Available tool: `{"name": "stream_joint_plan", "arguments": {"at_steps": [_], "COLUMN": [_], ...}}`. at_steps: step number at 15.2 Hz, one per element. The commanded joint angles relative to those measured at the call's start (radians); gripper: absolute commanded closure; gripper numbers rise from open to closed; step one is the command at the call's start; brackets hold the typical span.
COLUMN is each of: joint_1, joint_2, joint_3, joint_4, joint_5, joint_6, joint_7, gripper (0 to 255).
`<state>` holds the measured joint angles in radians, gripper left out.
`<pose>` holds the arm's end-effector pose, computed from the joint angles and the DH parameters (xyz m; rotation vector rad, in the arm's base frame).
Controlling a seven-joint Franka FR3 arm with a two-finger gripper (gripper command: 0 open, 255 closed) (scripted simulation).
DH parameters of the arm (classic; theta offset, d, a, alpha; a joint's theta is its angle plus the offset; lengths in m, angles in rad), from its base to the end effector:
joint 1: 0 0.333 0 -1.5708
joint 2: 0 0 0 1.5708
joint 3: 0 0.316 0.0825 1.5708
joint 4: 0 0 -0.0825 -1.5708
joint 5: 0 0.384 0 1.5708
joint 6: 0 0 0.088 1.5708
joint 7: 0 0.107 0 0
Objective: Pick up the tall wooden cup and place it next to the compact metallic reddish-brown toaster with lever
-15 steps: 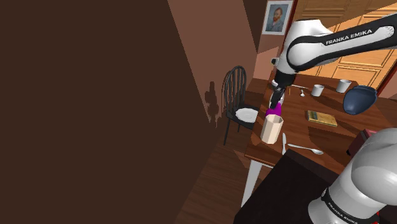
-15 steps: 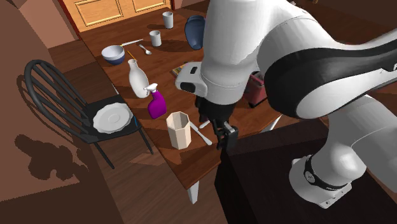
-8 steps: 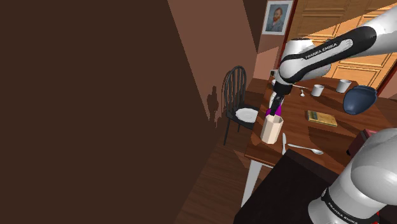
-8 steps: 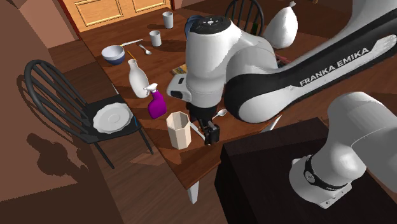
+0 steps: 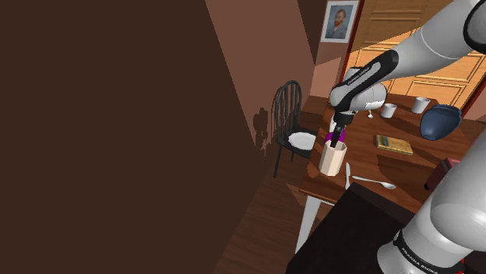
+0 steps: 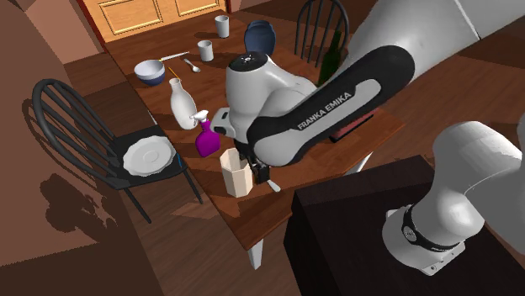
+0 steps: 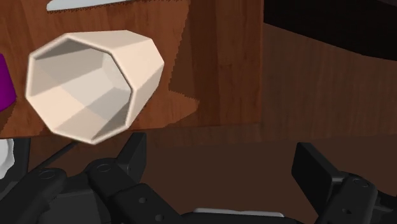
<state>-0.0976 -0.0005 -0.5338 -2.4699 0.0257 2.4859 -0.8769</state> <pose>0.3840 -0.2809 0.2944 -3.1210 -0.3530 -0.0361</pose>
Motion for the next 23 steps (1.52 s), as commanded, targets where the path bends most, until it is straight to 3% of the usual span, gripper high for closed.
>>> {"name": "stream_joint_plan", "arguments": {"at_steps": [1, 8, 16, 23], "joint_1": [-0.011, -0.145, -0.194, -0.194], "joint_2": [0.086, 0.392, 0.489, 0.489], "joint_3": [-0.010, 0.069, 0.132, 0.133], "joint_4": [0.036, 0.217, 0.236, 0.236], "joint_5": [0.074, 0.313, 0.387, 0.387], "joint_6": [0.030, 0.086, 0.159, 0.159], "joint_7": [-0.085, -0.337, -0.390, -0.390], "gripper": [0, 0, 0, 0]}}
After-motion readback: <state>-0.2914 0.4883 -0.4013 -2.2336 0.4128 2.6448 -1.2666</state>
